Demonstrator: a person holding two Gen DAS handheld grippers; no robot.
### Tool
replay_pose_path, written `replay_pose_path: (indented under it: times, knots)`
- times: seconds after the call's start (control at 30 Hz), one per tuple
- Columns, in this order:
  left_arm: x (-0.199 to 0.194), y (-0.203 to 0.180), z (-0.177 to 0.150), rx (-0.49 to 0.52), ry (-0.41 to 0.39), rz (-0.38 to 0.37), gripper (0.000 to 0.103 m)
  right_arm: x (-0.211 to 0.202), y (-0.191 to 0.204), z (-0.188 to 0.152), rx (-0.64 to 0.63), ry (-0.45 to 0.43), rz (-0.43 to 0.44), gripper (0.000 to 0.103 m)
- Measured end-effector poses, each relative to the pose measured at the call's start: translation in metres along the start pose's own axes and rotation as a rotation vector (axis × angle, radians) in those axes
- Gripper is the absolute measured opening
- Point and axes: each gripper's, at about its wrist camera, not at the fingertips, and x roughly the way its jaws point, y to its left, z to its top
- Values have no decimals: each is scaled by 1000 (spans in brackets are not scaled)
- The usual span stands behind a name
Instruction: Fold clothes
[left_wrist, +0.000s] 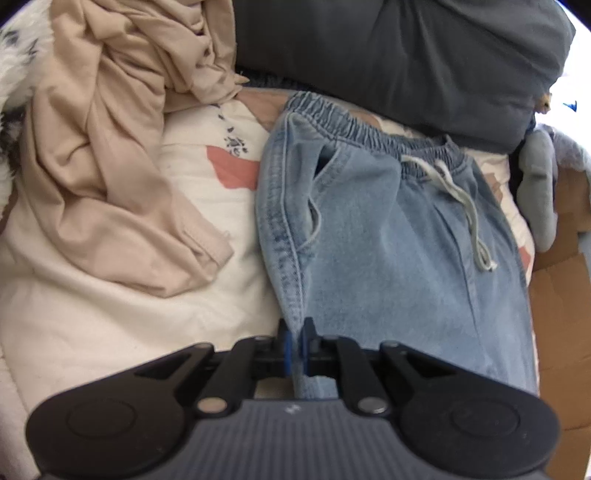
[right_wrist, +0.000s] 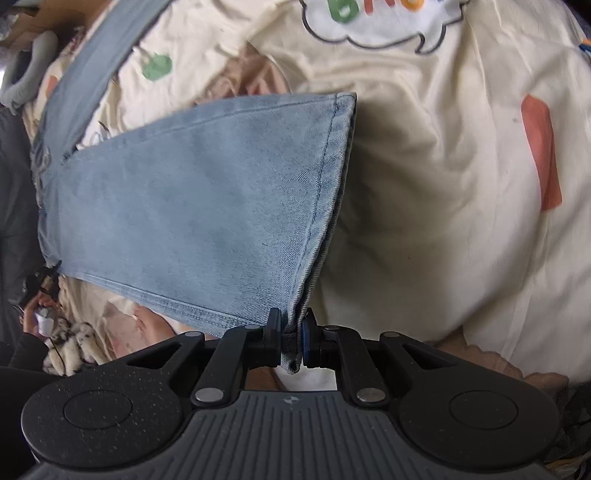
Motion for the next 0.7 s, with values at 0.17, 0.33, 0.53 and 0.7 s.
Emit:
replay_pose_path:
  times: [0.17, 0.33, 0.53, 0.7]
  knots:
    - [11, 5, 7, -44, 2, -1, 7, 24, -2, 4, -30, 58, -44, 8]
    - [27, 1, 27, -37, -14, 3, 9, 45, -3, 8, -44, 110, -74, 8]
    - [35, -6, 58, -37, 3, 35, 9, 66, -8, 17, -14, 163, -96, 8]
    - [22, -17, 60, -32, -33, 141, 13, 69, -10, 13, -6, 183, -90, 8]
